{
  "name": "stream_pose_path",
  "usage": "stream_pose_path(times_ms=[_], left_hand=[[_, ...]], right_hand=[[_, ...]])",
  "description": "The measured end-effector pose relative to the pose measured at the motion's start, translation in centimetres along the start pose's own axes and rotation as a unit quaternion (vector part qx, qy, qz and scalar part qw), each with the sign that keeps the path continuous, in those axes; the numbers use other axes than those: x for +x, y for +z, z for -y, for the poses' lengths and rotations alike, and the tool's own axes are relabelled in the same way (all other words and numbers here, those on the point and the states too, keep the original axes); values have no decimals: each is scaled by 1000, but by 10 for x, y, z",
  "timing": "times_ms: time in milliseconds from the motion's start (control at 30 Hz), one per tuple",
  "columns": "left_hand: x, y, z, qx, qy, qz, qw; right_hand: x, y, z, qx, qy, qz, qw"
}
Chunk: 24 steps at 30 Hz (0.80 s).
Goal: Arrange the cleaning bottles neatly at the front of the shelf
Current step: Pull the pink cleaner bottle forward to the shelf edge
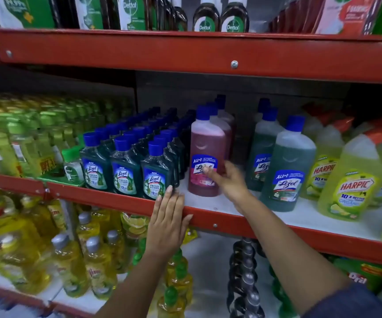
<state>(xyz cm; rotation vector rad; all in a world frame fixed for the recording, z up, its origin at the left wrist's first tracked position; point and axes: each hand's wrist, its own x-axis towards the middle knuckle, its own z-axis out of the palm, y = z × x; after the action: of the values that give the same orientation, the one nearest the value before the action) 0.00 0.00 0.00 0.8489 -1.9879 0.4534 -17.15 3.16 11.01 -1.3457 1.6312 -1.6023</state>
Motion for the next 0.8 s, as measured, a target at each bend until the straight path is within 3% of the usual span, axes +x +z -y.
stream_pose_path(times_ms=[133,533,800], left_hand=[[1,5,1,-9,-5,-34,999],[1,13,-1,6,-22,-83,996],[2,7,-6,7,-53,-46,997]], right_hand=[[5,-1,-10,21,56,55,997],[-9,-5,-4,-18,32,89,995],[-35,-4,1,-47,12,99,994]])
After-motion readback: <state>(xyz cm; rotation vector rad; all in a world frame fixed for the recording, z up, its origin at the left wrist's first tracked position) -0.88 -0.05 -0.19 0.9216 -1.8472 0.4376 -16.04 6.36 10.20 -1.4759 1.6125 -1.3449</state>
